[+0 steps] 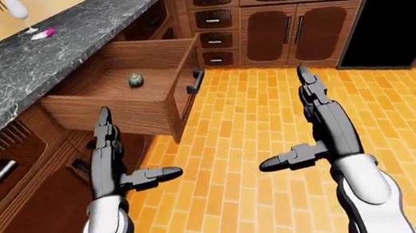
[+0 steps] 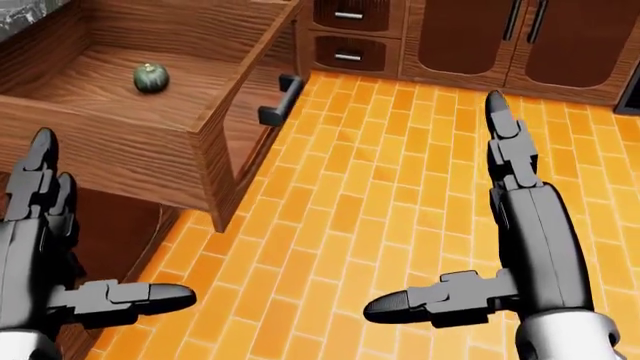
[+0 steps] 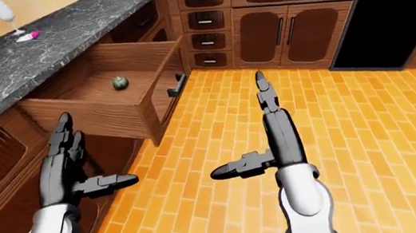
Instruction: Close the right drawer.
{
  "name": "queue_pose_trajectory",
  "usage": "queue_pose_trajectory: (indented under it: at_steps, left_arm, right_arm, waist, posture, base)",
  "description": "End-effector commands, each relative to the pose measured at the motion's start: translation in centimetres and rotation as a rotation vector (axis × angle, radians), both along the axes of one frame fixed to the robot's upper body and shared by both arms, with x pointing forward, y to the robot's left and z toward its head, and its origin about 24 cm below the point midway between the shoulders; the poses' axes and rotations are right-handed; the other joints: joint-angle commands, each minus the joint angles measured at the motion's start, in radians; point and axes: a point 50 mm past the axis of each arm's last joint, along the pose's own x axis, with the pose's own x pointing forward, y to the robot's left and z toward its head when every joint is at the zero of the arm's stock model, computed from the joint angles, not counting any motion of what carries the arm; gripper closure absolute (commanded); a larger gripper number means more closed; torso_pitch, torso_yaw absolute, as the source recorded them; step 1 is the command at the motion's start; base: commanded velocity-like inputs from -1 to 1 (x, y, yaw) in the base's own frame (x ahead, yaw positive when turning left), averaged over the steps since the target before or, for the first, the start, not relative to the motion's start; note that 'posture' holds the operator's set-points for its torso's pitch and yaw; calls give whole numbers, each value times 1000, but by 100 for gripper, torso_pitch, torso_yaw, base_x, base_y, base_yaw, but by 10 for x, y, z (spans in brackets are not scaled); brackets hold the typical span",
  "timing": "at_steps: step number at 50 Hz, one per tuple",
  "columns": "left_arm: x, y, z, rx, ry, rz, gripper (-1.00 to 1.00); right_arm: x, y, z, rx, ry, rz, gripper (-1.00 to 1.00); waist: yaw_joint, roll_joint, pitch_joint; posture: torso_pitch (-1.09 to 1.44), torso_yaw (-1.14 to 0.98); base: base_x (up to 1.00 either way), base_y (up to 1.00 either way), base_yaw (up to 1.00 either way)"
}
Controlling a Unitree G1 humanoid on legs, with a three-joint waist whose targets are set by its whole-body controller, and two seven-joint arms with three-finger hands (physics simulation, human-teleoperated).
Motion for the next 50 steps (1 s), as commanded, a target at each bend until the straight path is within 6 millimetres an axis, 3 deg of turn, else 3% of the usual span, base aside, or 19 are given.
queue_pose_trajectory:
  at_steps: [1, 7, 8, 10, 12, 17, 19, 20, 21, 22, 33, 35, 39, 42, 44, 46, 47, 48, 50]
  left_arm:
    - [-1, -3, 17, 12, -95, -21, -100]
    - [-3, -1, 16, 6, -94, -15, -100]
    - [-3, -1, 16, 6, -95, -14, -100]
    - [-3, -1, 17, 5, -96, -13, -100]
    - [-2, -2, 16, 7, -95, -15, -100]
    - [-3, -2, 16, 7, -96, -17, -100]
    - [-3, -2, 17, 7, -96, -16, -100]
    - [-3, -1, 17, 6, -96, -14, -100]
    - [-3, -1, 17, 6, -97, -14, -100]
    - [-3, -1, 16, 6, -96, -15, -100]
    - [2, -3, 14, 7, -90, -20, -100]
    - [3, -3, 13, 7, -89, -20, -100]
    - [4, -3, 12, 7, -87, -20, -100]
    - [3, -2, 12, 8, -86, -17, -100]
    - [3, -2, 12, 7, -86, -16, -100]
    - [2, -2, 12, 9, -87, -17, -100]
    - [2, -2, 13, 9, -87, -17, -100]
    - [2, -2, 12, 8, -87, -17, -100]
    - [2, -2, 12, 8, -88, -18, -100]
  right_arm:
    - [-3, 0, 13, -10, -86, -4, -100]
    - [-3, 1, 14, -14, -84, -3, -100]
    - [-3, 1, 14, -14, -85, -3, -100]
    - [-3, 2, 14, -14, -85, -3, -100]
    - [-3, 1, 14, -13, -84, -4, -100]
    - [-3, 1, 14, -13, -84, -3, -100]
    - [-3, 1, 13, -12, -84, -1, -100]
    - [-3, 2, 14, -13, -84, -1, -100]
    - [-2, 2, 14, -14, -84, 0, -100]
    - [-2, 2, 14, -14, -84, 1, -100]
    - [1, 4, 14, -21, -84, 12, -100]
    - [1, 4, 14, -19, -84, 12, -100]
    - [1, 5, 14, -19, -89, 20, -100]
    - [1, 4, 14, -15, -93, 20, -100]
    - [1, 4, 14, -14, -95, 22, -100]
    - [0, 5, 14, -15, -95, 24, -100]
    - [0, 5, 14, -15, -96, 23, -100]
    - [0, 5, 15, -14, -97, 23, -100]
    - [-1, 5, 15, -15, -99, 24, -100]
  waist:
    - [-2, 1, -10]
    - [-2, -79, -9]
    - [-13, -39, -13]
    - [-12, -68, -15]
    - [-13, -64, -24]
    - [-16, 0, 0]
    - [-18, 72, -17]
    - [-22, 85, -32]
    - [-8, 59, -11]
    - [-12, 59, -1]
    - [-13, -73, -9]
    - [-16, -45, -3]
    - [-13, -46, 0]
    - [-21, -8, 30]
    - [-29, 30, 30]
    - [-23, 111, 3]
    - [-16, 60, 39]
    - [-23, 72, 36]
    - [-11, 55, 20]
  posture:
    - [0, 0]
    - [0, 0]
    - [0, 0]
    - [0, 0]
    - [0, 0]
    - [0, 0]
    - [0, 0]
    - [0, 0]
    - [0, 0]
    - [0, 0]
    - [0, 0]
    - [0, 0]
    - [0, 0]
    - [0, 0]
    - [0, 0]
    - [0, 0]
    - [0, 0]
    - [0, 0]
    - [0, 0]
  base:
    - [0, 35, 0]
    - [0, 35, 0]
    - [0, 35, 0]
    - [0, 35, 0]
    - [0, 35, 0]
    - [0, 35, 0]
    - [0, 35, 0]
    - [0, 35, 0]
    - [0, 34, 0]
    - [0, 35, 0]
    - [0, 30, 0]
    - [5, 18, 0]
    - [17, 16, 0]
    - [36, 16, 0]
    - [42, 16, 0]
    - [45, 16, 0]
    - [45, 16, 0]
    - [45, 16, 0]
    - [45, 16, 0]
